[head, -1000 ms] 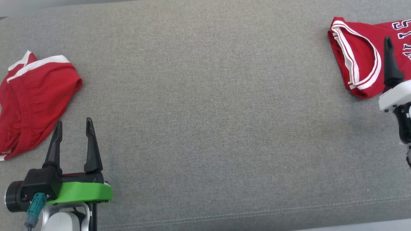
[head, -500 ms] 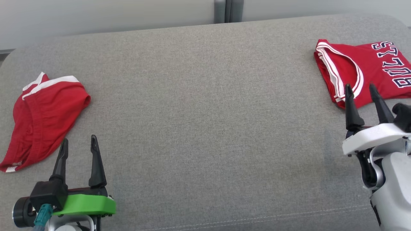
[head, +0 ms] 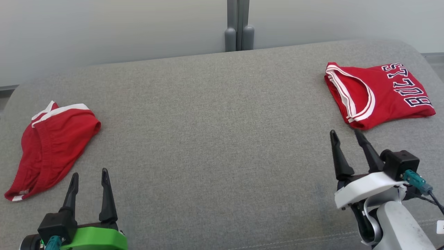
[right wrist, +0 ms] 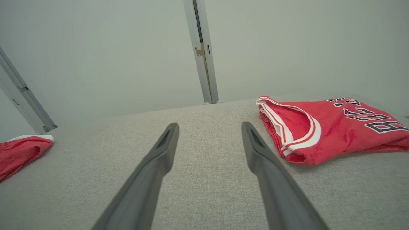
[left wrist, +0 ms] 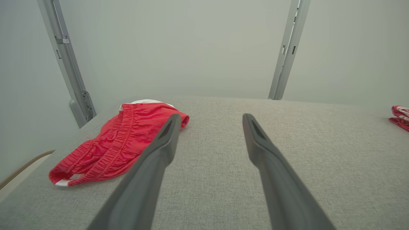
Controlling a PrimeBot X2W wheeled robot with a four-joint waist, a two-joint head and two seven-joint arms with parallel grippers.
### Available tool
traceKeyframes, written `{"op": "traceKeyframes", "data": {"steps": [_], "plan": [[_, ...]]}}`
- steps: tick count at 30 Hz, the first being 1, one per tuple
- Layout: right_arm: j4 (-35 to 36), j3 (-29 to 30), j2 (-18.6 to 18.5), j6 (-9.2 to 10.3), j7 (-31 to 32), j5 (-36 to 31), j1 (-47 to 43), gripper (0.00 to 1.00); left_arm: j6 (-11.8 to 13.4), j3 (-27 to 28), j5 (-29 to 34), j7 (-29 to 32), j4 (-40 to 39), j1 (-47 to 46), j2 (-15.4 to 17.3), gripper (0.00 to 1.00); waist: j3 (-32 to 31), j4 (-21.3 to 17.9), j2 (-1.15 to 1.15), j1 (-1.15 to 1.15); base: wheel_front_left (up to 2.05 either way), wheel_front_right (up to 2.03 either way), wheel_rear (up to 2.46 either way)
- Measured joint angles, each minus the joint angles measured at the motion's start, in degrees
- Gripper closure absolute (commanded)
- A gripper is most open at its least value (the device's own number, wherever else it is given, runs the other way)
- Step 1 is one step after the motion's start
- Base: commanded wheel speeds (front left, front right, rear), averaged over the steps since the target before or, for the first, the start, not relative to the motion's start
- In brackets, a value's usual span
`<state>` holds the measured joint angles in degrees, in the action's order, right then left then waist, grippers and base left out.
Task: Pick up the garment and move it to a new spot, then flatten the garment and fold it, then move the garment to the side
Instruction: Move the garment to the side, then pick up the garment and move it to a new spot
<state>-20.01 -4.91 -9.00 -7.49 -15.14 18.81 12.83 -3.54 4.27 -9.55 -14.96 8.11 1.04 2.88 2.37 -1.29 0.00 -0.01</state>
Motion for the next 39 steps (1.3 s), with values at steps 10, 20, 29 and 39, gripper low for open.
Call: {"op": "traceKeyframes", "data": {"steps": [10,20,29,39], "plan": [[2.5,-4.7,1.5,-0.01,0.0,-1.6,-4.6,0.0,0.2,-0.7,1.1,0.0,2.3,1.8,0.0,0.0,-2.8,-0.1,0.0,0.0,0.0,0.0,0.0],[3.2,-2.2,4.1,-0.01,0.0,-4.5,-6.9,0.0,0.3,-1.2,1.6,0.0,3.3,2.0,0.0,0.0,-3.6,-0.4,0.0,0.0,0.0,0.0,0.0],[2.6,-1.5,4.7,0.0,0.0,-5.8,-7.0,0.0,0.4,-1.2,2.0,0.0,3.7,2.0,0.0,0.0,-3.6,-0.4,0.0,0.0,0.0,0.0,0.0],[2.4,-0.9,4.9,0.0,0.0,-6.5,-6.9,0.0,0.5,-1.1,2.0,0.0,3.7,2.0,0.0,0.0,-3.7,-0.7,0.0,0.0,0.0,0.0,0.0]]}}
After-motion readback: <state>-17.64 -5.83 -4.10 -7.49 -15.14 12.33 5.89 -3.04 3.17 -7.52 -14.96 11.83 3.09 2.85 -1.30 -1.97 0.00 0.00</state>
